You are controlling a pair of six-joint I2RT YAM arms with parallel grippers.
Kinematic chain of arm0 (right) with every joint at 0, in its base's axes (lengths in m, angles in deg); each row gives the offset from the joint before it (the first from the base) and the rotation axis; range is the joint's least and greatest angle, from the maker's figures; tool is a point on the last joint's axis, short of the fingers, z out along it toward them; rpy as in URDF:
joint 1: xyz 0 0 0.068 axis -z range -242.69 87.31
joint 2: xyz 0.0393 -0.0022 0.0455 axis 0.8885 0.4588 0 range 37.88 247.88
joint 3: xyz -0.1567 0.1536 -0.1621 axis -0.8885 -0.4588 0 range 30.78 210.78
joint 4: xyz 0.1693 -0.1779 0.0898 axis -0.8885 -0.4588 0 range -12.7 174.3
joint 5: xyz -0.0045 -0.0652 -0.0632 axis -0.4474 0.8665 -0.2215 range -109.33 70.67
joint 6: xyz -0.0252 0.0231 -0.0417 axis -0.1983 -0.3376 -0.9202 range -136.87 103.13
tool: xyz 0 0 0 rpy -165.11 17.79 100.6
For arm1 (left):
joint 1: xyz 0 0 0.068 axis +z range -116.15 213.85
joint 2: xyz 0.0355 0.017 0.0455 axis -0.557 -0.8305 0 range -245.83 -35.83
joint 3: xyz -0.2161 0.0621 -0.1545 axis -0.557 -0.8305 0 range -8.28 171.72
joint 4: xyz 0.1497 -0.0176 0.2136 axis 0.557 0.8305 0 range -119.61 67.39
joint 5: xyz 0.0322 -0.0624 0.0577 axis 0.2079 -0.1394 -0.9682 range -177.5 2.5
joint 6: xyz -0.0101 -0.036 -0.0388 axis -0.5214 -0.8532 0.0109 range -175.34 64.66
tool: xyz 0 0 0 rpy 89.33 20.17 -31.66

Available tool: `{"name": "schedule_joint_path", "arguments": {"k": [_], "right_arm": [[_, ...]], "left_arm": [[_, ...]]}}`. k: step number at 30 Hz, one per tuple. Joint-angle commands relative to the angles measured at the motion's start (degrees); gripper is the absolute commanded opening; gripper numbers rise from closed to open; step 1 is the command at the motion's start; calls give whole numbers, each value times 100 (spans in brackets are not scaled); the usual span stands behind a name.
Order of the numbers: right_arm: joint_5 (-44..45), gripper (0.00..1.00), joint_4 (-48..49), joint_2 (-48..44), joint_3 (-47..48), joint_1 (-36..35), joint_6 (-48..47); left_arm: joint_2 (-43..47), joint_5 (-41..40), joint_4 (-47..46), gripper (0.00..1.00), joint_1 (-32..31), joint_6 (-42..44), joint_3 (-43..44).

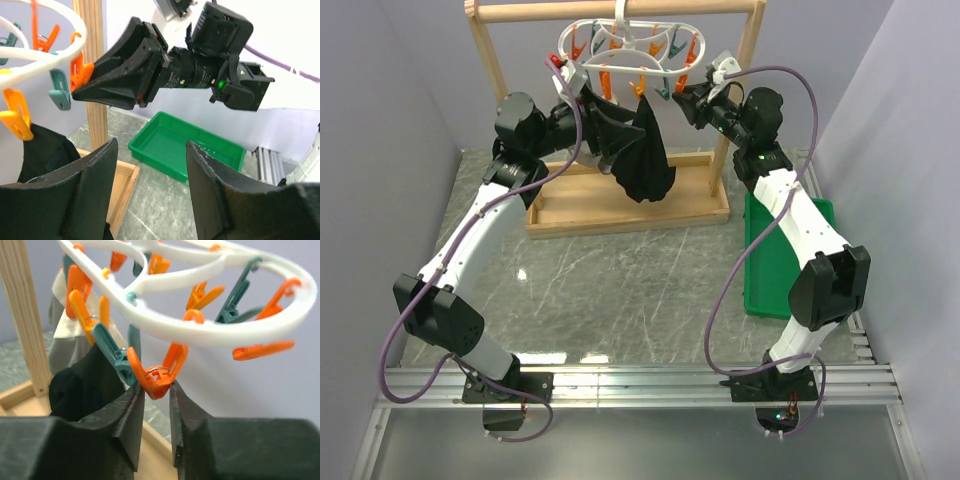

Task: Clip the underwear to the hanger

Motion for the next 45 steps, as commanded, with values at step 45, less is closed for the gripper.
{"name": "schedule_joint_path", "arguments": {"k": [45], "right_arm": [[126, 0, -417, -1402, -981, -1024, -112]], "left_arm": [[-1437, -1206, -948, 39, -509, 138, 1246]]}}
